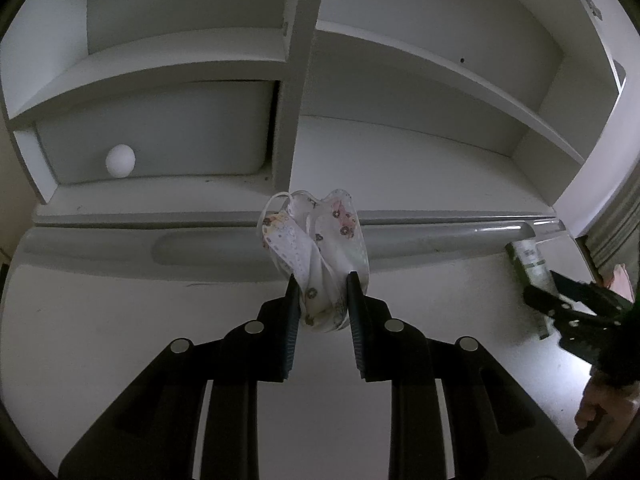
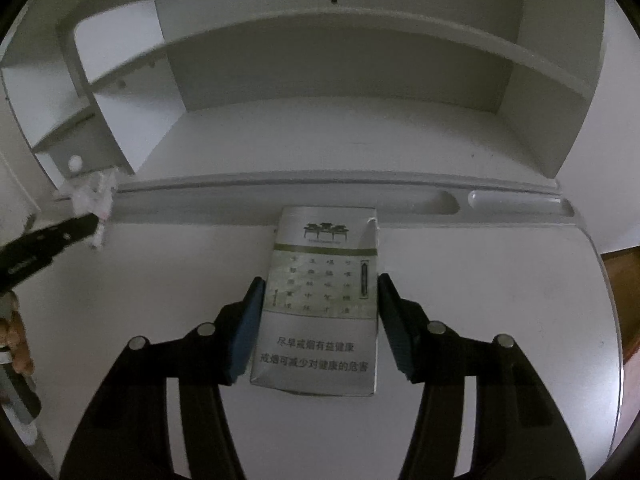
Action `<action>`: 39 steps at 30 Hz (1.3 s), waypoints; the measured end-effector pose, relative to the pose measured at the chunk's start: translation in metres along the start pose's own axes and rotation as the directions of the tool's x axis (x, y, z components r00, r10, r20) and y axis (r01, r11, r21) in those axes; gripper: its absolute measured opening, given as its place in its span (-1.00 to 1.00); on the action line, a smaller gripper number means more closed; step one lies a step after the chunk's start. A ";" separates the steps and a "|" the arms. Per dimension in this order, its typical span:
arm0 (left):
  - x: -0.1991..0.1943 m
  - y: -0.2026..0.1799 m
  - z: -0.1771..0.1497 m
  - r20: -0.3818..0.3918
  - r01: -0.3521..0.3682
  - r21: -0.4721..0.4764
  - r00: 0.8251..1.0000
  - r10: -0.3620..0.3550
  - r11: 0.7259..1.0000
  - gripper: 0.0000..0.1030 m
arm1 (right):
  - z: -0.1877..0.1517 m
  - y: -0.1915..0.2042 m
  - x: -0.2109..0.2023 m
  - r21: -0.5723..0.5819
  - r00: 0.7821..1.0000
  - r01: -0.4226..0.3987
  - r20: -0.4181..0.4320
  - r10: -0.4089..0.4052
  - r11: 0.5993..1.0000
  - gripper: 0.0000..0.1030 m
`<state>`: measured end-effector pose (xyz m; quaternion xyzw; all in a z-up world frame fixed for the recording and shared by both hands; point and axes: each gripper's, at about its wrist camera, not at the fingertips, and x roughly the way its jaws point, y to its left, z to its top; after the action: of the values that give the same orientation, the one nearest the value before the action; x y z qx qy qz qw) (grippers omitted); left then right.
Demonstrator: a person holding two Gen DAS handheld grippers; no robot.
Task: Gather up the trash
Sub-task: 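Grasp the white face mask with the left tool while the right tool grasps the cigarette box, then carry the mask and cigarette box over the black bin and release both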
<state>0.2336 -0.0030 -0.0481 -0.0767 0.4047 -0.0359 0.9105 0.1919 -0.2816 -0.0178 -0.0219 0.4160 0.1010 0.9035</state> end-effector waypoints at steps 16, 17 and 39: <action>-0.031 -0.156 -0.024 -0.007 0.178 0.208 0.984 -0.180 0.962 -0.57 | -0.059 -0.104 -0.117 0.176 0.989 0.001 0.149 -0.028 0.984 0.08; -0.036 -0.181 -0.030 -0.015 0.210 0.243 0.977 -0.213 0.947 -0.57 | -0.075 -0.127 -0.141 0.204 0.984 0.018 0.170 -0.054 0.979 0.08; 0.092 -0.586 -0.419 -0.732 0.642 0.576 0.681 -0.032 0.506 -0.57 | -0.478 -0.428 -0.100 0.764 0.929 0.217 -0.353 0.112 0.607 0.08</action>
<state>-0.0177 -0.6391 -0.2934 0.2751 0.5995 -0.4290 0.6171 -0.1426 -0.7764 -0.2729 0.3491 0.5772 -0.1266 0.7273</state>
